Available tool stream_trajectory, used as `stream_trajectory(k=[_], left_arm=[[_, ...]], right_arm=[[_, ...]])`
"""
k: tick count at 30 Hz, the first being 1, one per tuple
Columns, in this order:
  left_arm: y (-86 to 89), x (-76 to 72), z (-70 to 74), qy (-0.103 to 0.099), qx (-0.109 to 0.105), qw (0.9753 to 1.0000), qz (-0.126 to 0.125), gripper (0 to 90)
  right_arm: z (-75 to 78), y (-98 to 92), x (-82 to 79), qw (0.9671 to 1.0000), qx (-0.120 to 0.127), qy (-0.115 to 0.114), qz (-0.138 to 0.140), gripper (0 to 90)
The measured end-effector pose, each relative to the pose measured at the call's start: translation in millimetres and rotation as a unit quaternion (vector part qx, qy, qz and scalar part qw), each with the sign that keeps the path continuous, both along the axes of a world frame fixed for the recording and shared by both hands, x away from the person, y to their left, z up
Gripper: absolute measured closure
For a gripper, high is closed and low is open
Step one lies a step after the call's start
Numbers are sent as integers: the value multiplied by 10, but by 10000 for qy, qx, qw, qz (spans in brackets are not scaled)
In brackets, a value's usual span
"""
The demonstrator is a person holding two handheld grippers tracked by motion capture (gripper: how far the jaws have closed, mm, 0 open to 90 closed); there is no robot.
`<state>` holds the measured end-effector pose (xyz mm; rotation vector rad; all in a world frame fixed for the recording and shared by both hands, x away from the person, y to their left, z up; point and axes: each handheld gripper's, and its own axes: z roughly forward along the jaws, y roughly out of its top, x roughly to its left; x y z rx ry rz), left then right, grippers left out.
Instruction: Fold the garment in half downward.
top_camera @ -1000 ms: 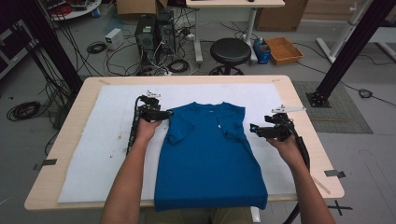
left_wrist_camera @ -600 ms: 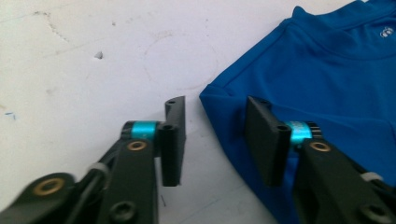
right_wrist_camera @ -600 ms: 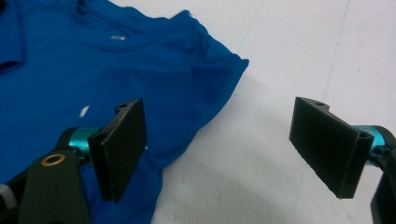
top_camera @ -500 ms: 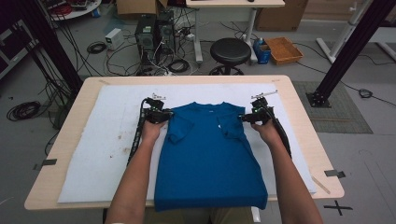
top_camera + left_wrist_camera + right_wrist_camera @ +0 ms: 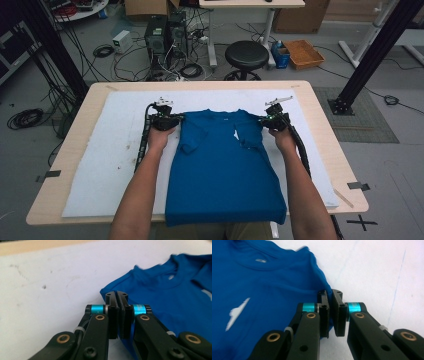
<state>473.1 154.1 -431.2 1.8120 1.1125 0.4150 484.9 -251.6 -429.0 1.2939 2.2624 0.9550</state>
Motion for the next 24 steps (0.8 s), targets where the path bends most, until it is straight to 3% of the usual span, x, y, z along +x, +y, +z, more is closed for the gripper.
stream_trajectory(k=[4,5,6,7,11,13,17,19,24], left_arm=[[42,-123,89,-293,-353,9988,-155,875],[52,-163,100,-355,-371,9985,-197,875],[65,-204,106,-394,-410,9981,-227,875],[86,-243,109,-428,-458,9977,-263,875],[169,-403,138,-548,-655,9957,-367,876],[203,-535,178,-621,-691,9939,-592,875],[218,-674,201,-681,-697,9919,-821,875],[229,-759,205,-688,-704,9905,-966,875],[259,-972,191,-780,-805,9859,-1240,875]], right_arm=[[116,-19,-109,9996,113,-188,195,864],[202,-21,-175,9989,131,-342,300,864],[202,-21,-175,9989,131,-342,300,864],[295,-14,-239,9975,71,-539,447,865],[396,-11,-347,9961,188,-635,579,864],[470,1,-463,9936,166,-791,789,865],[487,-37,-595,9911,291,-858,979,865],[423,-113,-748,9893,381,-856,1116,865],[351,-241,-951,9871,551,-827,1252,865]])
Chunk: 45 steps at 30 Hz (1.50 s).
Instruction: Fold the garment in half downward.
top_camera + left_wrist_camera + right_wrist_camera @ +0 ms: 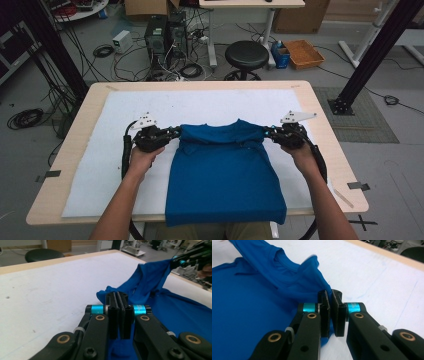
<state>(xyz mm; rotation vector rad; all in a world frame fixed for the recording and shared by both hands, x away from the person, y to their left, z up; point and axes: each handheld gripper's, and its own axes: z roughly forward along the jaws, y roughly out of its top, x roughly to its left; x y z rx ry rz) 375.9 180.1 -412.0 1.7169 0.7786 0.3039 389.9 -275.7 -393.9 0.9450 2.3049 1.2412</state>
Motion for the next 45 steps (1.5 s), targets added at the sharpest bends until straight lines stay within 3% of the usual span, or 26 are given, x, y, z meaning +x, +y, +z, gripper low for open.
stream_trajectory(k=[4,7,14,15,22,26,27,29,30,31,32,33,34,35,36,38,39,40,41,42,43,44,45], left_arm=[[16,-147,-28,45,41,9998,-182,875],[49,-295,-64,117,61,9993,-349,875],[86,-508,-137,201,237,9974,-645,875],[90,-546,-150,206,313,9967,-721,875],[146,-742,-227,434,537,9925,-1005,875],[155,-800,-242,583,682,9884,-1223,862],[160,-790,-227,625,640,9890,-1177,768],[179,-714,-170,838,498,9914,-869,476],[187,-668,-136,806,449,9936,-653,438],[169,-558,-70,675,551,9960,-183,427],[169,-558,-70,675,551,9960,-183,423],[105,-424,-39,688,716,9949,168,422],[105,-424,-39,688,716,9949,168,422],[14,-293,-62,861,849,9922,310,423],[14,-293,-62,861,849,9922,310,420],[-82,-192,-124,1064,1076,9879,350,420],[-148,-127,-202,1318,1220,9833,305,420],[-148,-127,-202,1318,1220,9833,305,425],[-176,-111,-238,1427,1325,9803,336,425],[-187,-98,-267,1569,1384,9772,355,460],[-191,-93,-304,1686,1384,9752,365,655],[-191,-93,-304,1686,1384,9752,365,751],[-197,-106,-307,1606,1391,9765,351,798]], right_arm=[[-46,-74,-169,9996,121,95,234,864],[-81,-107,-357,9988,62,101,475,865],[-165,-168,-615,9970,-48,165,758,864],[-202,-184,-704,9963,-98,198,830,865],[-323,-260,-882,9945,-135,345,981,864],[-383,-283,-956,9923,-268,563,1070,848],[-388,-290,-955,9916,-232,696,1064,778],[-371,-306,-920,9919,-65,861,932,604],[-344,-315,-898,9929,87,874,801,567],[-269,-323,-808,9951,435,738,485,512],[-239,-310,-745,9963,503,642,255,499],[-218,-286,-674,9970,474,608,-17,482],[-218,-286,-674,9970,474,608,-17,482],[-221,-211,-520,9970,382,578,-345,481],[-221,-211,-520,9970,382,578,-345,481],[-263,-104,-391,9957,248,747,-483,489],[-321,-3,-296,9945,38,910,-524,502],[-321,-3,-296,9945,38,910,-524,502],[-352,39,-261,9942,-46,964,-485,511],[-378,71,-239,9935,-165,1013,-496,536],[-437,111,-201,9921,-394,1117,-403,633],[-437,111,-201,9921,-394,1117,-403,633],[-472,108,-190,9918,-451,1156,-311,777]])
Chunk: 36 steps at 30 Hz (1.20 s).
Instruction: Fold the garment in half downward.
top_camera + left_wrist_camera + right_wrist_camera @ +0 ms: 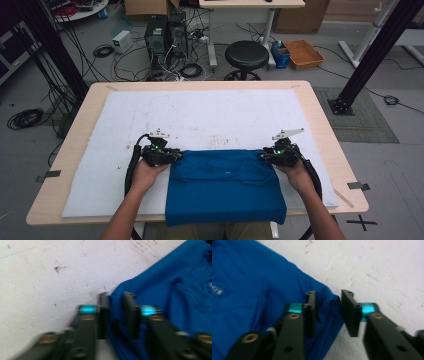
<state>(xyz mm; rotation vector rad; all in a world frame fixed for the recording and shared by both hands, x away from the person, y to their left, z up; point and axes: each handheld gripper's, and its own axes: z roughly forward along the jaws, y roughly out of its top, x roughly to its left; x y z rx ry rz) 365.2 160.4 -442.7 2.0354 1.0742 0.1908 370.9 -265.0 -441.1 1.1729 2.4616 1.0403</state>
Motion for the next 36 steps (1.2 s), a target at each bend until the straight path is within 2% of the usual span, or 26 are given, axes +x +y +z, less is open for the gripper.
stream_trajectory(k=[3,4,5,6,8,10,13,14,15,16,18,20,22,23,24,25,26,27,28,29,31,32,33,34,35,36], left_arm=[[-6,6,10,-60,-44,10000,12,822],[-3,20,20,-111,-94,9999,50,829],[0,41,31,-171,-199,9996,135,829],[9,102,63,-295,-371,9984,295,830],[8,142,84,-339,-407,9980,339,830],[-17,274,140,-425,-531,9968,412,829],[-37,362,167,-473,-522,9965,456,829],[-42,443,178,-473,-560,9961,488,829],[-42,443,178,-473,-560,9961,488,829],[-46,479,179,-473,-574,9960,505,828],[-54,530,178,-435,-585,9959,535,828],[-61,558,148,-353,-673,9957,535,825],[-65,571,109,-199,-659,9960,573,756],[-55,571,107,-150,-703,9955,624,626],[-33,563,117,-129,-809,9945,652,535],[-18,542,145,-217,-849,9939,673,535],[-6,515,186,-348,-857,9936,649,521],[-1,487,228,-467,-894,9930,616,521],[-21,427,303,-666,-925,9923,479,517],[-21,427,303,-666,-925,9923,479,516],[-92,380,353,-790,-857,9930,204,517],[-135,363,363,-785,-881,9930,23,518],[-186,353,363,-759,-854,9934,-126,518],[-293,361,326,-632,-809,9940,-367,518],[-293,361,326,-632,-809,9940,-367,519],[-353,374,294,-531,-771,9945,-476,519]], right_arm=[[18,-20,-5,10000,31,-24,48,835],[33,-40,4,9999,19,-127,37,850],[33,-40,4,9999,19,-127,37,850],[47,-51,37,9996,-15,-270,-68,852],[61,-56,61,9993,-22,-365,-115,853],[123,-69,167,9982,-84,-527,-286,853],[165,-69,267,9976,-146,-602,-318,853],[193,-66,360,9974,-217,-583,-376,852],[193,-66,360,9974,-217,-583,-376,852],[199,-69,443,9971,-306,-544,-428,852],[191,-74,471,9968,-271,-598,-460,852],[173,-70,509,9967,-281,-543,-528,851],[147,-53,520,9968,-304,-512,-531,822],[140,-48,511,9964,-302,-524,-592,737],[151,-63,500,9964,-206,-495,-654,579],[151,-63,500,9964,-206,-495,-654,579],[203,-95,457,9955,-87,-613,-712,485],[203,-95,457,9955,-87,-613,-712,485],[266,-123,403,9949,172,-720,-684,436],[266,-123,403,9949,172,-720,-684,436],[315,-116,350,9951,310,-787,-515,425],[348,-70,309,9967,294,-714,-235,456],[348,-70,309,9967,294,-714,-235,456],[354,9,282,9980,195,-565,189,544],[354,9,282,9980,195,-565,189,544],[341,57,276,9980,163,-463,392,563]])
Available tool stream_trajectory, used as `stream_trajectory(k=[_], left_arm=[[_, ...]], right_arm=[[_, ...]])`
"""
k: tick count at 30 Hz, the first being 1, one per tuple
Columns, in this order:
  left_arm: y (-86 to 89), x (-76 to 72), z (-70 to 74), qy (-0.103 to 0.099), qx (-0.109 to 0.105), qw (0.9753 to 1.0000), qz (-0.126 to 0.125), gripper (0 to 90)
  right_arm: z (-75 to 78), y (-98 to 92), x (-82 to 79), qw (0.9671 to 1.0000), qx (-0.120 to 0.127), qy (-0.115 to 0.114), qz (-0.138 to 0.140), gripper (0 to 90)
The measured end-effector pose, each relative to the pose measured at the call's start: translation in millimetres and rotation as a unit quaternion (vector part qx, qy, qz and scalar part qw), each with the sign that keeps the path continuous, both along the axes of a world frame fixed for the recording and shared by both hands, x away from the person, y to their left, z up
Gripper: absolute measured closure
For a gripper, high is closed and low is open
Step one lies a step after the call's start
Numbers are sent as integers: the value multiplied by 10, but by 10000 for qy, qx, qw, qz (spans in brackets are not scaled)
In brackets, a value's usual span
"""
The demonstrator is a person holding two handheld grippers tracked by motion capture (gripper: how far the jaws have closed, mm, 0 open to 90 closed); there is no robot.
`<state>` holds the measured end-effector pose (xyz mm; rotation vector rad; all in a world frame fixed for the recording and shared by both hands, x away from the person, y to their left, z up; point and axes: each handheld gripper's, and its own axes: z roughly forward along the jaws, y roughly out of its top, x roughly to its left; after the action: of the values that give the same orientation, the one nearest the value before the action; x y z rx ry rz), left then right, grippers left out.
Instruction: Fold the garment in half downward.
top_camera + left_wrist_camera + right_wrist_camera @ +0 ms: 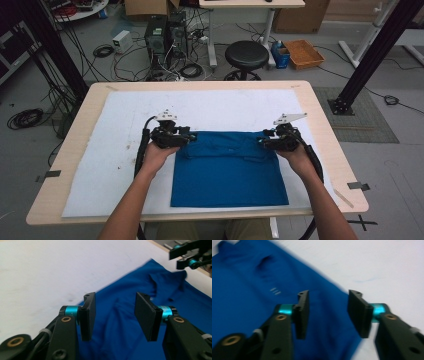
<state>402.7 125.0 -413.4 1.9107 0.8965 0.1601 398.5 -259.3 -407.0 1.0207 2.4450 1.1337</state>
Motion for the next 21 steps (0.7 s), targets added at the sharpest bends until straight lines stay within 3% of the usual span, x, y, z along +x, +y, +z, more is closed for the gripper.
stream_trajectory(k=[2,3,4,6,7,8,9,10,12,14,16,19,20,21], left_arm=[[-171,51,-100,214,308,9991,-212,523],[-171,51,-100,214,308,9991,-212,524],[-265,79,-163,318,455,9980,-300,540],[-304,90,-192,355,565,9972,-333,559],[-338,98,-224,394,663,9963,-367,591],[-381,104,-266,402,934,9942,-358,683],[-381,104,-266,402,934,9942,-358,755],[-384,98,-263,338,989,9940,-314,755],[-370,83,-238,208,944,9948,-334,882],[-349,49,-206,84,807,9959,-389,883],[-285,-17,-165,8,540,9976,-430,883],[-244,-64,-146,-66,401,9979,-502,884],[-228,-103,-129,-98,292,9981,-543,885],[-212,-155,-109,-165,164,9978,-617,885]], right_arm=[[-75,154,0,9989,-307,166,301,590],[-75,154,0,9989,-307,166,301,590],[-122,215,20,9986,-442,181,233,621],[-146,227,36,9985,-476,189,209,638],[-166,233,54,9982,-526,197,191,683],[-202,236,65,9980,-538,267,175,717],[-202,236,65,9980,-538,267,175,717],[-214,235,68,9979,-555,278,198,758],[-227,228,46,9980,-550,185,255,873],[-222,223,36,9980,-535,200,281,874],[-179,203,-4,9983,-447,72,369,878],[-134,191,-47,9985,-329,6,436,878],[-88,190,-109,9980,-270,-143,553,879],[-88,190,-109,9980,-270,-143,553,879]])
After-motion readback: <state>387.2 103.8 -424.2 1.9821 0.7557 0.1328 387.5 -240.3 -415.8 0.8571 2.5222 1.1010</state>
